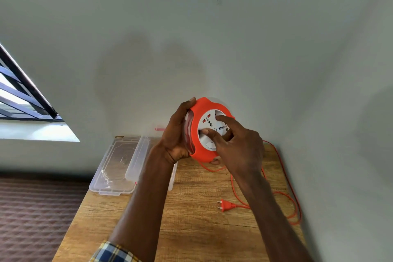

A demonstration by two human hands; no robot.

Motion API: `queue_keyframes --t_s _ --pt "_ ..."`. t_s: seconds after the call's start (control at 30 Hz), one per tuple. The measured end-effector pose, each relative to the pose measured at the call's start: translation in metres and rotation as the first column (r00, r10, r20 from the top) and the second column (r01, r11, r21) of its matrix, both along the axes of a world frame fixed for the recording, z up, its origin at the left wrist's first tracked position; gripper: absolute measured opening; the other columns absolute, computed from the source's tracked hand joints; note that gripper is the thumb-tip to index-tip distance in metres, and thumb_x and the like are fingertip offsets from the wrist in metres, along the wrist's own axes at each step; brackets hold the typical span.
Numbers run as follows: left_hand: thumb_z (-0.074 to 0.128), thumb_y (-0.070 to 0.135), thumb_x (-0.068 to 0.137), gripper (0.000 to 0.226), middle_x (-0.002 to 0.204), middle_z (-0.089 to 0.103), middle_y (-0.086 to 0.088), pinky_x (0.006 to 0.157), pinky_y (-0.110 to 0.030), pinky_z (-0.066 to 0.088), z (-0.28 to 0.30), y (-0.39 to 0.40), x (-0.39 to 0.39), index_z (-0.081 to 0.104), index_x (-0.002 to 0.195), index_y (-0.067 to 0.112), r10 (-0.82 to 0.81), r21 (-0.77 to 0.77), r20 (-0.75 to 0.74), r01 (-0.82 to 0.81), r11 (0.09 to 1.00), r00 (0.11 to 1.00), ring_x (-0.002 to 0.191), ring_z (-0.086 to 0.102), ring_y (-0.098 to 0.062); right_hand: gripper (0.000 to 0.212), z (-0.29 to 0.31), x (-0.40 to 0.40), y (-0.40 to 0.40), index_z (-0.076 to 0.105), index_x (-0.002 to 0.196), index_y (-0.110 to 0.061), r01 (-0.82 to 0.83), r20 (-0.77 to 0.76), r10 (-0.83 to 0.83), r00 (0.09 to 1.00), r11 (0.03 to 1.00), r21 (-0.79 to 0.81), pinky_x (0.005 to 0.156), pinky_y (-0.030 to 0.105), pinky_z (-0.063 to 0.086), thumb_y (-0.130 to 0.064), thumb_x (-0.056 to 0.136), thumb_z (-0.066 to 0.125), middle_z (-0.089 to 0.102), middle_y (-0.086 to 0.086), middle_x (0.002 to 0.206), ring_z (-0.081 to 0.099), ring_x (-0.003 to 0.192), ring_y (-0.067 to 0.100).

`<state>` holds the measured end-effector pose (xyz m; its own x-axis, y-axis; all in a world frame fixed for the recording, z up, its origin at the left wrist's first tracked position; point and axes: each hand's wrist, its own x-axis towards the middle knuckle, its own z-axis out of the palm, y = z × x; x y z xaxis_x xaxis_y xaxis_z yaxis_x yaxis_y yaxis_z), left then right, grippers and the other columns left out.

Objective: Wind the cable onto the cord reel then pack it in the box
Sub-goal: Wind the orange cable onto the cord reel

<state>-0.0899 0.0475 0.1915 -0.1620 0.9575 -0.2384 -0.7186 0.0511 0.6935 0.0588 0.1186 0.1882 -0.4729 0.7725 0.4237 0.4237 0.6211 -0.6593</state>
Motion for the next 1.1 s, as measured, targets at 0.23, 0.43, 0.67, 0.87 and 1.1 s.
queue_keyframes --t_s 0.23,0.43,0.67,0.87,1.1 --pt "0.04 0.067 0.101 0.071 0.129 0.069 -0.018 0.094 -0.051 0.058 -0.004 0.0 -0.005 0.063 0.142 0.014 0.001 -0.008 0.001 -0.001 1.0 1.0 0.109 0.069 -0.036 0.052 -0.014 0.01 0.03 0.073 0.115 -0.042 -0.382 0.122 0.365 0.923 0.908 0.171 0.078 0.018 0.047 0.001 0.085 0.074 0.052 -0.012 0.141 0.048 0.119 0.013" --pt "0.043 0.066 0.099 0.069 0.124 0.073 -0.018 0.089 -0.05 0.062 -0.002 -0.003 -0.004 0.066 0.138 0.014 -0.019 -0.017 -0.002 0.019 1.0 1.0 0.104 0.073 -0.035 0.063 -0.015 0.008 0.028 0.065 0.127 -0.05 -0.413 0.193 0.385 0.903 0.901 0.135 0.084 0.027 0.049 -0.001 0.087 0.073 0.048 -0.011 0.152 0.043 0.124 0.016" --pt "0.046 0.064 0.099 0.073 0.138 0.065 -0.019 0.099 -0.051 0.056 -0.001 0.001 -0.007 0.058 0.149 0.012 -0.002 -0.034 -0.073 -0.001 0.999 0.997 0.117 0.066 -0.037 0.06 -0.022 0.002 0.017 0.056 0.132 -0.057 -0.197 0.142 0.176 0.974 0.969 0.149 0.068 0.033 0.056 -0.018 0.09 0.072 0.064 -0.015 0.133 0.056 0.109 0.014" --pt "0.043 0.064 0.101 0.074 0.139 0.064 -0.02 0.099 -0.052 0.056 -0.005 -0.002 -0.008 0.055 0.151 0.011 0.02 -0.019 -0.027 -0.02 1.0 0.999 0.116 0.067 -0.038 0.058 -0.008 -0.001 0.002 0.06 0.127 -0.056 0.009 0.029 -0.005 1.0 0.991 -0.134 0.076 0.027 0.056 -0.064 0.073 0.079 0.076 -0.017 0.101 0.07 0.088 0.004" --pt "0.046 0.064 0.099 0.069 0.131 0.07 -0.017 0.094 -0.05 0.059 -0.008 0.002 -0.002 0.064 0.143 0.013 0.034 -0.001 0.002 -0.034 0.999 0.999 0.111 0.07 -0.036 0.054 -0.004 -0.004 0.001 0.064 0.114 -0.033 0.106 0.063 -0.099 0.993 0.988 -0.114 0.064 0.028 0.057 -0.073 0.079 0.066 0.078 -0.003 0.09 0.075 0.081 0.017"
